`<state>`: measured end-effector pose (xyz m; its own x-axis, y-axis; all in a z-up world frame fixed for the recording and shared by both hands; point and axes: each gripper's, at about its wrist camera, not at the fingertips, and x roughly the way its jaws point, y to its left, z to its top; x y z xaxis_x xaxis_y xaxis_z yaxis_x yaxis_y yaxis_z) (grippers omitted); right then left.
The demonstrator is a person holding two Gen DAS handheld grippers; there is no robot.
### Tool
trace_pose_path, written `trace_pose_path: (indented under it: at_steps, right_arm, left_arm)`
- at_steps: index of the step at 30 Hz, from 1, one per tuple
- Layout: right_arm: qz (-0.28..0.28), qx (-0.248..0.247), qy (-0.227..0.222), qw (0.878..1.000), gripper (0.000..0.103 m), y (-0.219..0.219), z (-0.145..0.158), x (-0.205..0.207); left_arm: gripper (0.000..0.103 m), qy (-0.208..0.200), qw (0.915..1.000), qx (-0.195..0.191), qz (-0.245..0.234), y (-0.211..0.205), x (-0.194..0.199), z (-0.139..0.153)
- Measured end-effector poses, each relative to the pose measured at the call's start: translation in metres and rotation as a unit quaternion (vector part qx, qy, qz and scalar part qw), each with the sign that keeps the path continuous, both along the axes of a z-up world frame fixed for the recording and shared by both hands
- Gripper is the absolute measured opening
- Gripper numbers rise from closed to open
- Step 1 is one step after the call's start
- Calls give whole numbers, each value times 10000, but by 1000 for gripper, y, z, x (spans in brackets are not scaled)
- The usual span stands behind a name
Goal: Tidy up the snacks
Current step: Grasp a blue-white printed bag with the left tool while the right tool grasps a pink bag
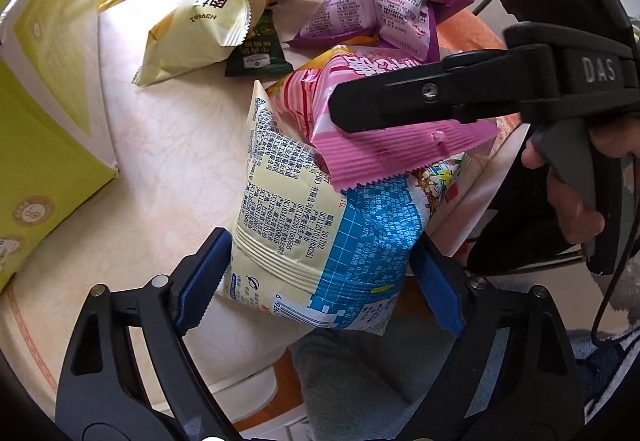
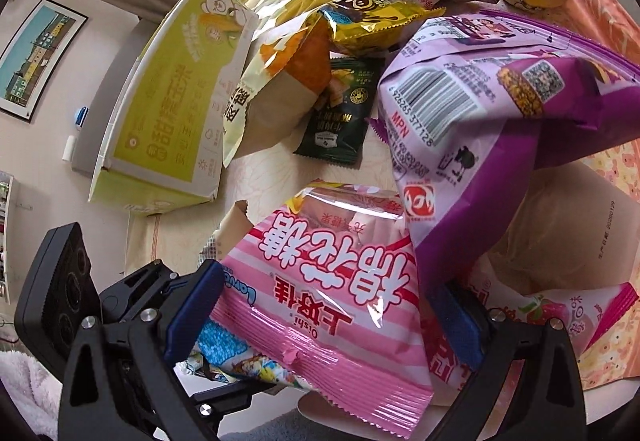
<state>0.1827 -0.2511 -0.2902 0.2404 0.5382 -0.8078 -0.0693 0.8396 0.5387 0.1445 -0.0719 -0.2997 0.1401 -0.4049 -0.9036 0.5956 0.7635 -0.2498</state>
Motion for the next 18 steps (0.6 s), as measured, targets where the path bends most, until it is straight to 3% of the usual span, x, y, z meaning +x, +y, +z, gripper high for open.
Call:
trace_pose_path:
  at_steps: [1,3,8,18]
  right_arm:
    - [-15,7,-13,10000,95,-1,0,0]
    - [-27,156,22,9999,72,-2,-2,-2]
    - [-310,550,123,9979,54,-18,-9,-3]
    - [-399,742,-14,9964,40,-31,-5,-15]
  left_arm:
    - [86,-2,10000,10,-10,0,0,0]
    - [85,-31,10000,50,-45,-1,-1,2]
    - [84,-28,10000,65,31,2,4,3]
    - [83,-82,9992,293,245,14,-1,9]
